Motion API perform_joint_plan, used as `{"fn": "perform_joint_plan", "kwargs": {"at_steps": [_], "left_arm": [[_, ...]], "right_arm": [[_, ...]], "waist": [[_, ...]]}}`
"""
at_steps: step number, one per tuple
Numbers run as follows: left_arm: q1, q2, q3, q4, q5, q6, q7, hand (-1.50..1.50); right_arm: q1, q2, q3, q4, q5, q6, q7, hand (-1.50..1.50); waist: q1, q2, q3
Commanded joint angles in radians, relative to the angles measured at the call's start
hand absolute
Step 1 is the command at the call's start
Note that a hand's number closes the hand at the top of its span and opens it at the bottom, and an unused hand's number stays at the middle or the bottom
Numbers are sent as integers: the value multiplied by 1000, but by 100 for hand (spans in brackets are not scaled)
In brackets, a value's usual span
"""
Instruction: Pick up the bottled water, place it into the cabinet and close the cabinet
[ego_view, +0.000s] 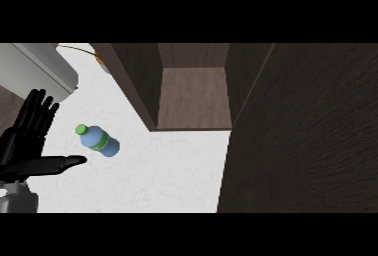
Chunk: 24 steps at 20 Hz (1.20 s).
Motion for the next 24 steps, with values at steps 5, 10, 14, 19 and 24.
{"fn": "perform_joint_plan", "kwargs": {"at_steps": [5,10,14,19,24], "left_arm": [[-13,-34,-31,240,-75,-20,-218,-150],[-86,-18,-32,404,-102,-27,-300,-150],[-32,-44,-56,373,-111,-18,-316,-150],[-100,-36,-40,560,-129,-12,-446,-150],[-150,-50,-45,666,-166,51,-500,-150]], "right_arm": [[49,-92,-5,-168,77,-8,46,-150],[47,-66,85,-81,142,-51,-18,-150],[18,-101,31,-141,111,-45,55,-150],[-66,-62,3,-47,76,-50,33,-150],[16,-119,25,-124,83,-68,8,-150]], "waist": [[-5,1,-1],[-7,0,0],[4,-1,0],[6,2,0],[0,0,0]]}}
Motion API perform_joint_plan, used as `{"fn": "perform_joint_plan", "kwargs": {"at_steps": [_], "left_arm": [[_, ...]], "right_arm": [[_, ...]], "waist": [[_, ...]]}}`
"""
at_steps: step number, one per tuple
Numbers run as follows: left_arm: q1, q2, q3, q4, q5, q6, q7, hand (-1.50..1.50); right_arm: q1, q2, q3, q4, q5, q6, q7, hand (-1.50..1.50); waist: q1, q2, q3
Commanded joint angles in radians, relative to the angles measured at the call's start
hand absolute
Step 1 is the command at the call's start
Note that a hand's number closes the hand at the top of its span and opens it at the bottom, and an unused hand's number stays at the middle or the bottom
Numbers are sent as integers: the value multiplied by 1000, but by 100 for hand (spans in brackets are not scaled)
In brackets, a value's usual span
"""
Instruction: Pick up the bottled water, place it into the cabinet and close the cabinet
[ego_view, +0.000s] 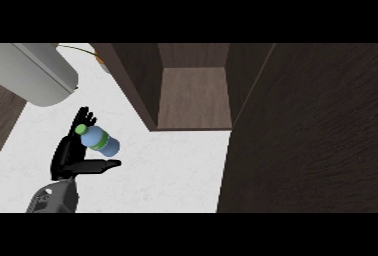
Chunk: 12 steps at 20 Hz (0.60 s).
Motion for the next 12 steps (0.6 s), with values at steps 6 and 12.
{"fn": "perform_joint_plan", "kwargs": {"at_steps": [6,12], "left_arm": [[-29,-17,-3,163,-31,54,-142,-150],[-109,2,22,360,-39,58,-262,-150]], "right_arm": [[42,-51,24,-134,91,-12,38,-150],[46,-88,41,-164,75,-3,39,-150]], "waist": [[2,-1,0],[-5,0,0]]}}
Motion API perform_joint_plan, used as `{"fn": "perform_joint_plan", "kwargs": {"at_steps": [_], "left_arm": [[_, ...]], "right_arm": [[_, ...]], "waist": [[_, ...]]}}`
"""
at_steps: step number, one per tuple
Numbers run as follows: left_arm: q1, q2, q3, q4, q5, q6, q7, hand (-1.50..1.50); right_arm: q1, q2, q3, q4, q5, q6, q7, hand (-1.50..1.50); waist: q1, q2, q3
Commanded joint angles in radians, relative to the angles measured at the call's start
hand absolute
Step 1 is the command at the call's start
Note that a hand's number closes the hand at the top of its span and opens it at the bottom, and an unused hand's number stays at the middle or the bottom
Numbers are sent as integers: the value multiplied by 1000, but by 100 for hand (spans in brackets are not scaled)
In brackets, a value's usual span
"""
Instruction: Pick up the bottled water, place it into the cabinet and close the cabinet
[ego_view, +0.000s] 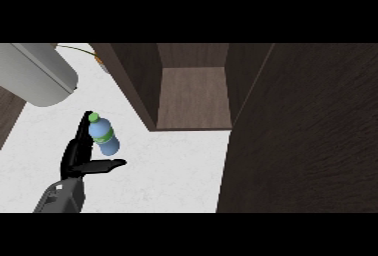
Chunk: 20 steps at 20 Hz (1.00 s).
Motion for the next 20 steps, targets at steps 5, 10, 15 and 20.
{"fn": "perform_joint_plan", "kwargs": {"at_steps": [5,10,15,20], "left_arm": [[-42,34,19,170,23,-83,-130,-150],[-102,19,30,290,22,-105,-220,-150],[-74,20,33,278,55,-176,-220,150],[-136,50,58,342,79,-202,-220,150]], "right_arm": [[3,8,42,-92,106,-21,57,-150],[-39,12,48,-91,119,-36,97,-150],[-34,4,61,-104,138,-51,109,-150],[-56,-19,6,-145,89,-37,162,-150]], "waist": [[1,0,0],[-7,3,-2],[0,-1,-1],[-2,1,-1]]}}
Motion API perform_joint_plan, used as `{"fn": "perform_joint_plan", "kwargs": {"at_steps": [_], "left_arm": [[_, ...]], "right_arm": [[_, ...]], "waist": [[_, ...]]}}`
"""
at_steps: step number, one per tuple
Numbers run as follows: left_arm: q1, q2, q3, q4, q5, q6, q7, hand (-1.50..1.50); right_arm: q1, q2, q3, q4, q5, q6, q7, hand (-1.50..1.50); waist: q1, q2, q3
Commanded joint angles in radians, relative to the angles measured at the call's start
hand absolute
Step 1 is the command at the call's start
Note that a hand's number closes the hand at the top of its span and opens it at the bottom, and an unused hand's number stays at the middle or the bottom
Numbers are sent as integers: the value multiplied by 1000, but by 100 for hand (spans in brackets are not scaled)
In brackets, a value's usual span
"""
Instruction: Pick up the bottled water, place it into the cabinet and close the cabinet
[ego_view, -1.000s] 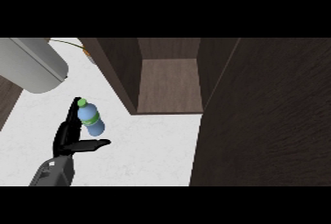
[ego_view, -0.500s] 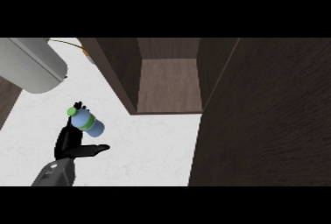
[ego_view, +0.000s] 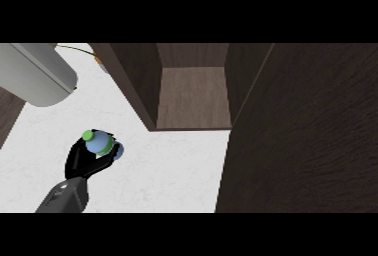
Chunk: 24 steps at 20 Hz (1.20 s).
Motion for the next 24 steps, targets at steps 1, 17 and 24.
{"fn": "perform_joint_plan", "kwargs": {"at_steps": [1,17,24], "left_arm": [[-2,-36,2,-19,27,-22,-13,150],[332,-191,-215,-437,184,124,-34,150],[473,-192,-422,-794,275,245,178,150]], "right_arm": [[76,-19,62,-96,118,-21,-2,-150],[72,-66,8,-94,57,-28,-26,-150],[85,-96,23,-113,43,-23,-39,-150]], "waist": [[4,-4,1],[21,-9,3],[19,-9,3]]}}
